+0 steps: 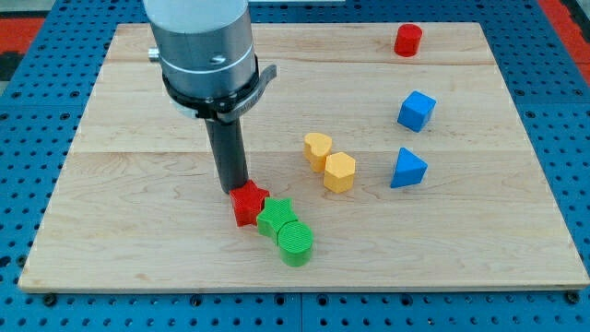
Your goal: Slide the red circle towards the center left
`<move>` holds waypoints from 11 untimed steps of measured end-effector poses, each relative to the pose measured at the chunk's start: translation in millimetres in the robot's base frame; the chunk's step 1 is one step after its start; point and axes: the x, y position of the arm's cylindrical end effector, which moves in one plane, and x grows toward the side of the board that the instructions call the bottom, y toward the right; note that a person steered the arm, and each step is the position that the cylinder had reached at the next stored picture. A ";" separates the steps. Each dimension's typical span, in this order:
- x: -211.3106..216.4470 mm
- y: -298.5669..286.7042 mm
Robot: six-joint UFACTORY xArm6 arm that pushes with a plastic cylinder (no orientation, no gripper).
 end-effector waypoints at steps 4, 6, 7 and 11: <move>-259.5 308.9; -253.4 212.2; -192.0 114.4; -200.6 56.0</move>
